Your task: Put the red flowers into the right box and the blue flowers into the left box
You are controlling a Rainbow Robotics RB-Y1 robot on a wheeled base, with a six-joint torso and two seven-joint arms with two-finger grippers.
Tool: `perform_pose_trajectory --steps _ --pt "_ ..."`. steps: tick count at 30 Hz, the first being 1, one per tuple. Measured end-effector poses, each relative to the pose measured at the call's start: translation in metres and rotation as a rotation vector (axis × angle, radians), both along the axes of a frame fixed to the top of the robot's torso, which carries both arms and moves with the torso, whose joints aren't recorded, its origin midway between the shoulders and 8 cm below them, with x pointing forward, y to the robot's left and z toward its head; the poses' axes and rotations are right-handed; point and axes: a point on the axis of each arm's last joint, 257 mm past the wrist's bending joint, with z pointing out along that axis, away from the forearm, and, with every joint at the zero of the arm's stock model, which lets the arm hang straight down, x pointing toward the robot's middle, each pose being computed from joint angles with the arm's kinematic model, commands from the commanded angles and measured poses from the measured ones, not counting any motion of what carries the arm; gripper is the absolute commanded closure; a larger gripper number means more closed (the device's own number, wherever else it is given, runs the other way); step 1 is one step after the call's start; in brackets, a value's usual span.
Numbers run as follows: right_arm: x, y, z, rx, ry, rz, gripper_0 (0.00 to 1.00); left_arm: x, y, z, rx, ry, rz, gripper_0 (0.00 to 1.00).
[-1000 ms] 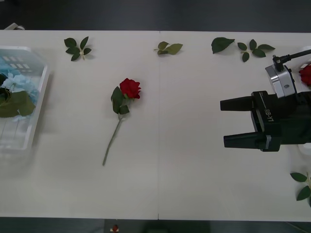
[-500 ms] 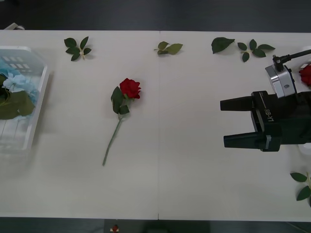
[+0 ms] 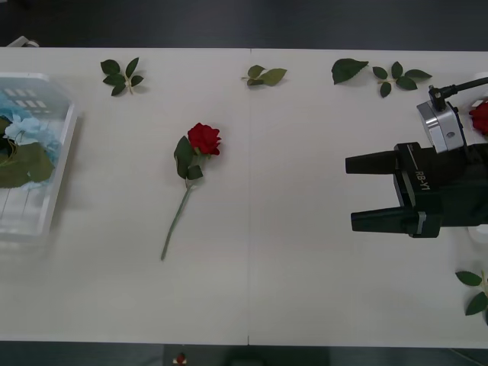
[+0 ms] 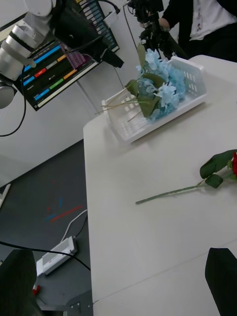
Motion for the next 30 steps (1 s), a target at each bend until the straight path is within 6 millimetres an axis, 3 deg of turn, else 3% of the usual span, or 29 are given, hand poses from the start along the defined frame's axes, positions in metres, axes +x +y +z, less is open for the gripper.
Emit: perform_pose_trajectory --steps 4,7,12,15,17,22,30 --pt "0.000 0.000 0.000 0.000 0.000 0.000 0.00 0.004 -0.048 0.005 0.015 -0.008 -0.123 0.27" --pt "0.000 0.000 0.001 0.003 0.002 0.000 0.00 0.021 -0.094 0.000 0.018 -0.032 -0.218 0.27" --pt "0.000 0.000 0.001 0.007 0.005 0.000 0.00 0.055 -0.179 -0.033 0.019 -0.076 -0.346 0.26" --pt "0.000 0.000 0.001 0.007 0.005 0.000 0.00 0.072 -0.226 -0.056 0.015 -0.118 -0.389 0.14" --pt "0.000 0.000 0.001 0.007 0.005 0.000 0.00 0.081 -0.250 -0.076 0.004 -0.123 -0.396 0.12" --pt "0.000 0.000 0.001 0.007 0.005 0.000 0.00 0.097 -0.287 -0.122 -0.017 -0.098 -0.380 0.11" --pt "0.000 0.000 0.001 0.006 0.005 0.000 0.00 0.102 -0.306 -0.172 0.048 -0.068 -0.370 0.11"
